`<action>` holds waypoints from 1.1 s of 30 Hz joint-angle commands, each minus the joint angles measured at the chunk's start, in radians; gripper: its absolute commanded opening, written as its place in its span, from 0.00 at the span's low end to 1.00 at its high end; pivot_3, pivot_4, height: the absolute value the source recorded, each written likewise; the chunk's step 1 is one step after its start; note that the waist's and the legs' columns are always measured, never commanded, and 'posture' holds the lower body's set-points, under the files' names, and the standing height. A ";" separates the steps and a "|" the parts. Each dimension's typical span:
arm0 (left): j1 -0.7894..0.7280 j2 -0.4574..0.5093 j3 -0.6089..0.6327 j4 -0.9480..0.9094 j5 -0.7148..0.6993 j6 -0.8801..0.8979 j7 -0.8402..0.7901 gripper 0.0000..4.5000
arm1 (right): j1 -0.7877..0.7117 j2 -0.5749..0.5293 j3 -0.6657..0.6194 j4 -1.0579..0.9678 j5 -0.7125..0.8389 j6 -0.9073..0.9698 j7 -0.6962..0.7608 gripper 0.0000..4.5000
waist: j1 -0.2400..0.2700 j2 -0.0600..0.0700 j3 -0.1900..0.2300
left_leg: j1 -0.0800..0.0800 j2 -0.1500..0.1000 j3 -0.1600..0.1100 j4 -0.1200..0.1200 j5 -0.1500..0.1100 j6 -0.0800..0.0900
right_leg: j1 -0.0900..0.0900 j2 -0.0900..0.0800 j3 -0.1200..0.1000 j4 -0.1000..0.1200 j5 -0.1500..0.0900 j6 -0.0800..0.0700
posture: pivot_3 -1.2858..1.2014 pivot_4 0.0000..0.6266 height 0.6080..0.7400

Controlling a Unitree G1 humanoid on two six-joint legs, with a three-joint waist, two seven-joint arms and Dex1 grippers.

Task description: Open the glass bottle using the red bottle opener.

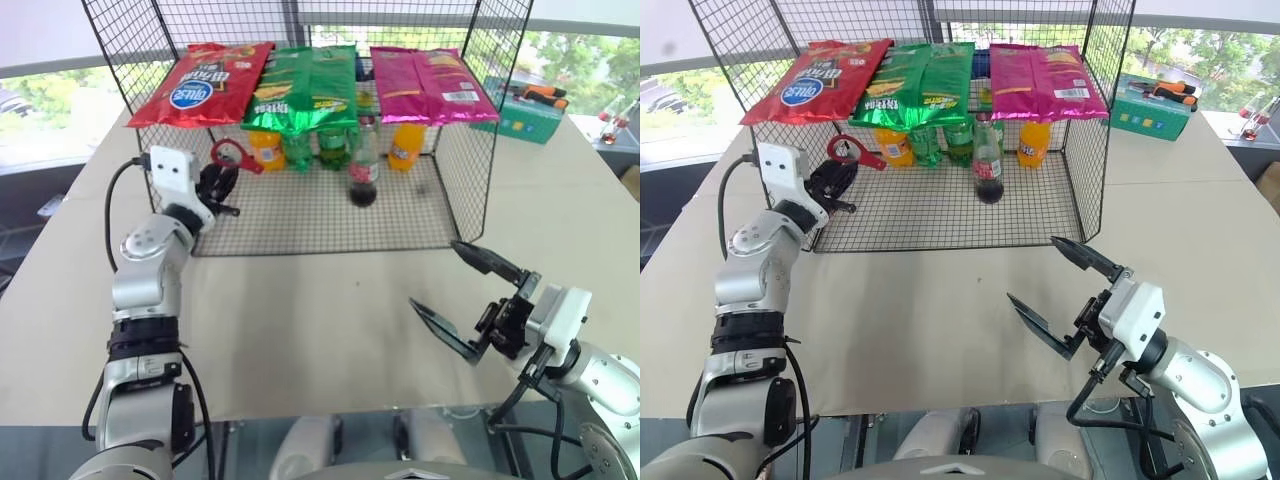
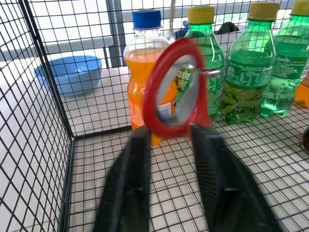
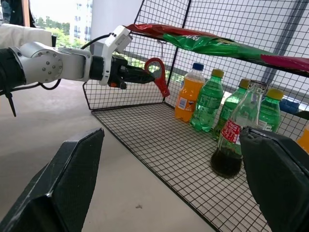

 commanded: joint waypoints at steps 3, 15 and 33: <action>0.022 0.023 0.032 -0.064 -0.032 -0.034 -0.045 0.01 | -0.009 -0.005 -0.015 -0.044 0.015 0.002 -0.014 1.00 | -0.001 0.000 0.000 | 0.000 0.000 0.000 0.000 0.000 0.000 | 0.000 0.000 0.000 0.000 0.000 0.000 | 0.52 0.24 1.00; 0.108 0.030 0.077 -0.201 -0.191 0.033 -0.170 0.01 | -0.014 0.007 -0.007 0.002 0.017 0.028 -0.028 1.00 | 0.000 0.000 0.000 | 0.000 0.000 0.000 0.000 0.000 0.000 | 0.000 0.000 0.001 0.000 0.000 0.000 | 0.52 0.24 1.00; 0.388 0.071 0.007 -0.675 -0.843 0.631 -0.339 0.01 | -0.496 0.027 0.139 0.125 0.448 0.645 -0.040 1.00 | -0.022 -0.001 0.000 | 0.001 0.001 0.000 0.001 0.000 0.000 | 0.001 0.000 0.003 0.003 0.000 0.000 | 0.52 0.24 1.00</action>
